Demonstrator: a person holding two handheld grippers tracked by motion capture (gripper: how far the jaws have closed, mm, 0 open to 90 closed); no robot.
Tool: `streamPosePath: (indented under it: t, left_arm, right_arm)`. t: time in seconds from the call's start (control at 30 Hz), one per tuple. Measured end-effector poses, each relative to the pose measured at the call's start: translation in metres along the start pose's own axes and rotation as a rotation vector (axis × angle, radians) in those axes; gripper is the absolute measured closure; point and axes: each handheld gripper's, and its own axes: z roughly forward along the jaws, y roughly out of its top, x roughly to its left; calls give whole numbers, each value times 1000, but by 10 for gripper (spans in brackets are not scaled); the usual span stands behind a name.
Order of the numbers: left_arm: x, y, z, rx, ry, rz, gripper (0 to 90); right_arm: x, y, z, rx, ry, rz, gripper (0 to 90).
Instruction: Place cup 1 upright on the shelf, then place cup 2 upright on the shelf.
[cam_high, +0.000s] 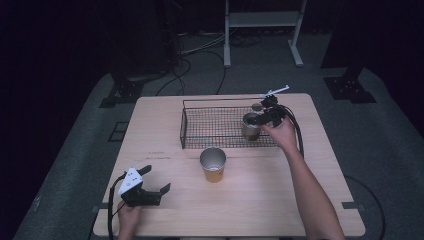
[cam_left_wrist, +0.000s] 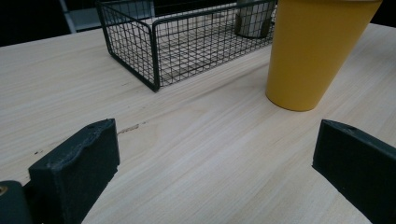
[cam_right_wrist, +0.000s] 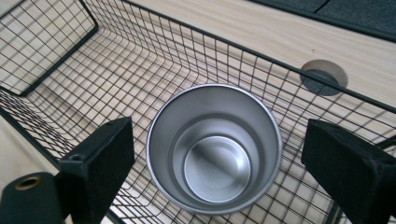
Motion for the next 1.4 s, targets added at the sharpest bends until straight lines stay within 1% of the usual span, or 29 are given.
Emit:
streamPosePath:
  t: [0.07,0.13,0.17,0.2,0.23,0.27,0.3,0.33,0.43,0.5,0.53,0.57,0.6,0.63,0.7,0.73,0.8,0.83,0.87,0.9,1.07,1.17,1.2,1.23,1.3,1.33,1.4]
  left_arm:
    - [0,0,0,-1,-1,-1,0]
    - [0,0,0,-1,-1,-1,0]
    - [0,0,0,-1,-2,0,0]
    - [0,0,0,-1,-2,0,0]
    - [0,0,0,-2,-3,0,0]
    - [0,0,0,-2,-3,0,0]
    - [0,0,0,-3,-3,-1,0]
    - [0,0,0,-3,-3,-1,0]
    - [0,0,0,-4,-3,-2,0]
    - [0,0,0,-4,-3,-3,0]
    - [0,0,0,-4,-3,-3,0]
    - [0,0,0,-4,-3,-3,0]
    - [0,0,0,-4,-3,-3,0]
    - [0,0,0,-4,-3,-2,0]
    - [0,0,0,-4,-3,-2,0]
    - [0,0,0,-3,-3,-1,0]
    - [0,0,0,-3,-3,-1,0]
    - [0,0,0,-2,-3,1,0]
    - [0,0,0,-3,-3,0,0]
    - [0,0,0,-3,-3,0,0]
    - [0,0,0,1,-2,2,0]
    - [0,0,0,2,-2,1,0]
    - [0,0,0,1,-1,4,0]
    - [0,0,0,1,0,3,0]
    - [0,0,0,2,-1,4,0]
    - [0,0,0,2,-1,4,0]
    - [0,0,0,2,-1,6,0]
  right_arm:
    - [-2,-2,-8,-23,9,9,89]
    - [-2,-2,-10,-28,10,6,89]
    - [-1,-4,-17,-40,15,-4,89]
    - [-1,-4,-17,-40,15,-4,89]
    - [0,-6,-24,-57,15,-18,89]
    - [0,-6,-24,-57,15,-18,89]
    - [2,-8,-31,-70,15,-27,89]
    - [3,-9,-33,-79,16,-30,89]
    - [6,-15,-43,-91,32,-43,89]
    - [8,-18,-49,-94,39,-57,89]
    - [8,-18,-49,-94,39,-57,89]
    - [11,-20,-55,-95,37,-73,89]
    - [11,-20,-55,-95,37,-73,89]
    - [14,-23,-61,-99,40,-84,89]
    - [15,-24,-64,-102,44,-84,89]
    - [17,-28,-69,-100,48,-97,89]
    - [19,-30,-71,-98,53,-98,89]
    - [22,-34,-75,-88,58,-108,89]
    - [23,-36,-76,-96,59,-118,89]
    - [25,-39,-78,-97,72,-121,89]
    - [32,-47,-85,-85,78,-143,89]
    - [39,-55,-90,-86,88,-158,89]
    - [39,-55,-90,-86,88,-158,89]
    - [43,-59,-92,-90,97,-167,90]
    - [46,-62,-94,-97,105,-184,90]
    - [48,-64,-96,-93,105,-185,89]
    - [51,-66,-97,-103,116,-191,89]
